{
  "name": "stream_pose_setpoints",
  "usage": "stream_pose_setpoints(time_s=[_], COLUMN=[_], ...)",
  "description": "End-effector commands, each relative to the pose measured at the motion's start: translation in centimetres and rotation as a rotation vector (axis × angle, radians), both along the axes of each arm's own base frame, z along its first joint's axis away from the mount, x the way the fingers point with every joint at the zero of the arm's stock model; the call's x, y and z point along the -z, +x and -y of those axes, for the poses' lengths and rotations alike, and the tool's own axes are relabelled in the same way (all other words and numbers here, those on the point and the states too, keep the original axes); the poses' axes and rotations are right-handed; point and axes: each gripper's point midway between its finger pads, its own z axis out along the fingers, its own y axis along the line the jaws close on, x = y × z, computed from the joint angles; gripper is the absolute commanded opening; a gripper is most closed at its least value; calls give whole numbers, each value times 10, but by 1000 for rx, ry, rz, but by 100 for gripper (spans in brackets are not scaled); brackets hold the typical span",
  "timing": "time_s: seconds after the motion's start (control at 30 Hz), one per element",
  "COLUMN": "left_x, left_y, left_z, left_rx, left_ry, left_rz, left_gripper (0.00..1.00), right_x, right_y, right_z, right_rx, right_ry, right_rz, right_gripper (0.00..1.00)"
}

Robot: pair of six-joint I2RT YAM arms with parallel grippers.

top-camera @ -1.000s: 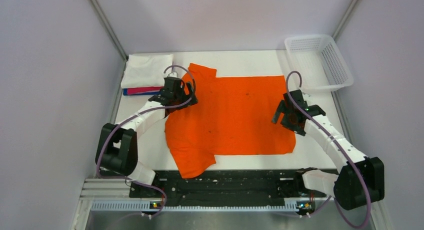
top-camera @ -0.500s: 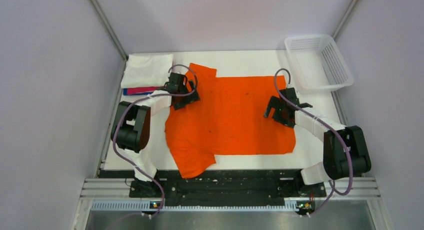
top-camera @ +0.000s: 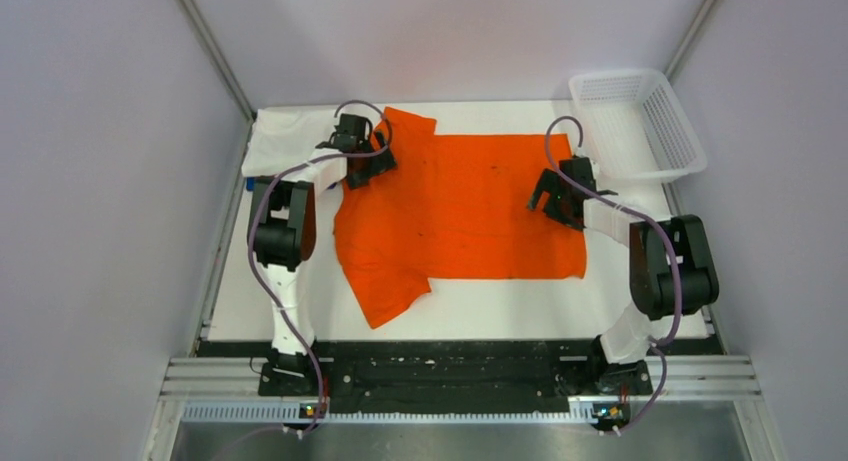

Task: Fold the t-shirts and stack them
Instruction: Flatten out the tshirt, then grab the side of the flattened tshirt closest away from the robot with both arms

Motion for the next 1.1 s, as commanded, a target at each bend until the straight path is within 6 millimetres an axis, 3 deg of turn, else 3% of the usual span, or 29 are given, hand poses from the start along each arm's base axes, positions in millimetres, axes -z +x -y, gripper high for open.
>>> stream_pose_setpoints(time_s=[0.0,0.17,0.27,0.37,0.4,0.5,0.63,0.77,0.8,0.87,0.97,1.07], left_x=[26,-22,-56,-89,-108,-123,-107,-88,-67,-49,-23,-5], left_y=[-3,3,-12,-42,-55,-98,-172,-240,-264,-296,-335,-357], left_z=[-11,2,8,12,14,17,16,30,29,24,11,7], left_rx=[12,67,92,109,115,86,43,119,141,158,159,161], left_ry=[44,-12,-52,-74,-80,-91,-67,-28,-9,29,97,89], left_rz=[-84,8,59,114,155,159,54,-12,-71,-147,-242,-298], left_gripper=[99,99,99,99,99,99,99,96,95,91,86,75], right_x=[9,-35,-70,-100,-109,-120,-116,-109,-104,-97,-88,-80], right_y=[11,22,14,-3,-12,-40,-79,-102,-107,-115,-121,-124], right_z=[-1,-2,2,9,11,22,32,42,45,51,53,53], right_rx=[-26,-58,-57,-17,13,116,189,243,259,287,295,301], right_ry=[1,-9,-25,-18,1,41,73,72,61,43,30,28], right_rz=[-22,65,125,206,234,306,368,365,349,323,287,259], right_gripper=[99,99,99,99,99,99,99,99,99,99,99,99])
